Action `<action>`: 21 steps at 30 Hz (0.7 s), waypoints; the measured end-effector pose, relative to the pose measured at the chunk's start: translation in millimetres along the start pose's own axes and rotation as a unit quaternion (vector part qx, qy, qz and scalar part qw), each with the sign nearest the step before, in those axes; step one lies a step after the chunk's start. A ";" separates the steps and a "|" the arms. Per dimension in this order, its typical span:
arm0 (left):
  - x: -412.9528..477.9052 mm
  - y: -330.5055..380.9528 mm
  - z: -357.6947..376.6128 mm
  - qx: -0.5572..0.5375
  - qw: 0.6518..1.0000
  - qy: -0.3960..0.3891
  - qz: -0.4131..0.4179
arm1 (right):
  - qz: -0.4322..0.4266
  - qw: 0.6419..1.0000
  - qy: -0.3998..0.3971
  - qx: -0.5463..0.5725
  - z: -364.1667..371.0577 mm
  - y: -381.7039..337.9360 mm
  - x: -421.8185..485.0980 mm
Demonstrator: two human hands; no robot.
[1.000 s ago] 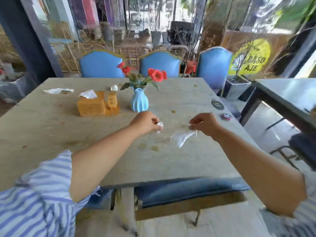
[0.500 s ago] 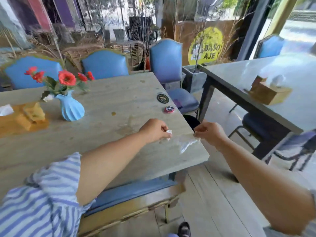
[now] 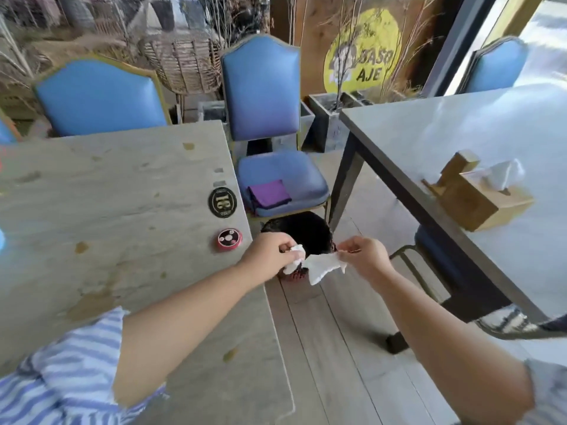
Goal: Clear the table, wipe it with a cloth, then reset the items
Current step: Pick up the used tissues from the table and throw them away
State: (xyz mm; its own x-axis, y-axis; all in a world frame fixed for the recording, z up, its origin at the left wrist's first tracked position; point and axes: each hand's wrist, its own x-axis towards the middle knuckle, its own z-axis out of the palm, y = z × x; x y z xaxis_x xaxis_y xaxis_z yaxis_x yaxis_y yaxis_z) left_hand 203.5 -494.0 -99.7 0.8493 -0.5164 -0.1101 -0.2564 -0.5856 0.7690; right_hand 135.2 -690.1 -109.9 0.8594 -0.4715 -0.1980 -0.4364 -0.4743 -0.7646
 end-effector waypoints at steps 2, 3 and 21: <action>31.9 2.3 15.0 -0.018 0.999 0.003 -0.030 | 0.006 1.000 -0.017 -0.008 -6.4 8.3 31.1; 47.2 3.8 22.0 -0.022 0.999 0.002 -0.043 | 0.003 1.000 -0.026 -0.011 -10.0 12.0 48.0; 305.2 -86.5 80.5 -0.149 0.932 0.078 -0.320 | 0.128 0.984 -0.126 0.021 55.8 50.7 359.0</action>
State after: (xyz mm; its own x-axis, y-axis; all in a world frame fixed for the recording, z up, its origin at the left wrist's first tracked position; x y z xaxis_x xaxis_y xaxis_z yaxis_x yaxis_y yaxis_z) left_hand 447.8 -651.2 -250.5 0.8468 -0.0100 -0.5318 0.4460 -0.5314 0.7202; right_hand 436.5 -841.8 -254.0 0.7639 -0.3696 -0.5290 -0.6401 -0.3303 -0.6936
